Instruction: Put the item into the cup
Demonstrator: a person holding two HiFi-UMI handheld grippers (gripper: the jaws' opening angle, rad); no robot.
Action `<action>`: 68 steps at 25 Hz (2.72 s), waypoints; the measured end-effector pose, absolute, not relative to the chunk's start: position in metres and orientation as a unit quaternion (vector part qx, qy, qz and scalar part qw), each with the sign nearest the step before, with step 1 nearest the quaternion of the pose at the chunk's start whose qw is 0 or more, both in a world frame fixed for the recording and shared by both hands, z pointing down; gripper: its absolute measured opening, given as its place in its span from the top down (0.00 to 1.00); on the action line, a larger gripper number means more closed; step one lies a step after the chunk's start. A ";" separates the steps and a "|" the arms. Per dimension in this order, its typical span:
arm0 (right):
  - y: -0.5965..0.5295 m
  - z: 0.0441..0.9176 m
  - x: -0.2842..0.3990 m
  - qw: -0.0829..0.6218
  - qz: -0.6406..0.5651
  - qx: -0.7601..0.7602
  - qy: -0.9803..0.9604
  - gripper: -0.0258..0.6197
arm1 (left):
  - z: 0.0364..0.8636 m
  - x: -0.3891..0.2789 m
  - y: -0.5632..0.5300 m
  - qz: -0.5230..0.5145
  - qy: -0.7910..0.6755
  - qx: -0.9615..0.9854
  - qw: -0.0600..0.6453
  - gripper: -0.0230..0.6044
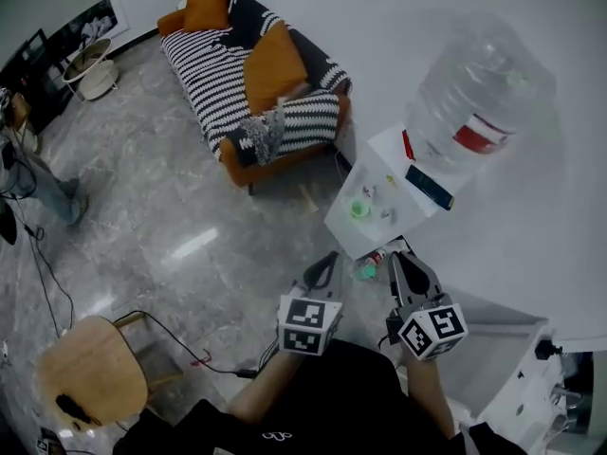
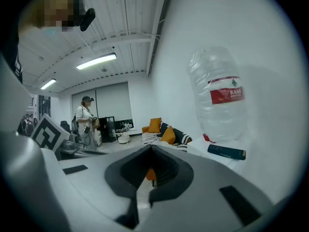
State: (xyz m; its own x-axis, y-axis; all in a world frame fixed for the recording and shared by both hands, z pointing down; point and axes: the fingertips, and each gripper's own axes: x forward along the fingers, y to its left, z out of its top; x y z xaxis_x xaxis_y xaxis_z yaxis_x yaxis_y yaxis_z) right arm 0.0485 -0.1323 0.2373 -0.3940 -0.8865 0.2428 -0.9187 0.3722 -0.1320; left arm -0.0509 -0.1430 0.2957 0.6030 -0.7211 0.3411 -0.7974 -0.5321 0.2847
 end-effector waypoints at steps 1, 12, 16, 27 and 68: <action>-0.132 0.239 0.048 0.067 0.126 0.546 -0.826 0.95 | 0.298 -0.051 -0.142 0.093 -0.435 0.870 0.211 0.94; -0.125 0.280 0.064 0.080 0.173 0.566 -0.802 0.95 | 0.336 -0.020 -0.143 0.128 -0.395 0.875 0.247 0.94; -0.131 0.294 0.067 0.089 0.181 0.572 -0.795 0.95 | 0.350 -0.004 -0.149 0.127 -0.379 0.876 0.271 0.94; -0.167 0.363 0.065 0.079 0.241 0.564 -0.786 0.95 | 0.417 0.000 -0.182 0.168 -0.392 0.857 0.291 0.94; -0.321 0.621 0.121 0.088 0.273 0.586 -0.758 0.95 | 0.640 0.044 -0.292 0.274 -0.408 0.814 0.309 0.94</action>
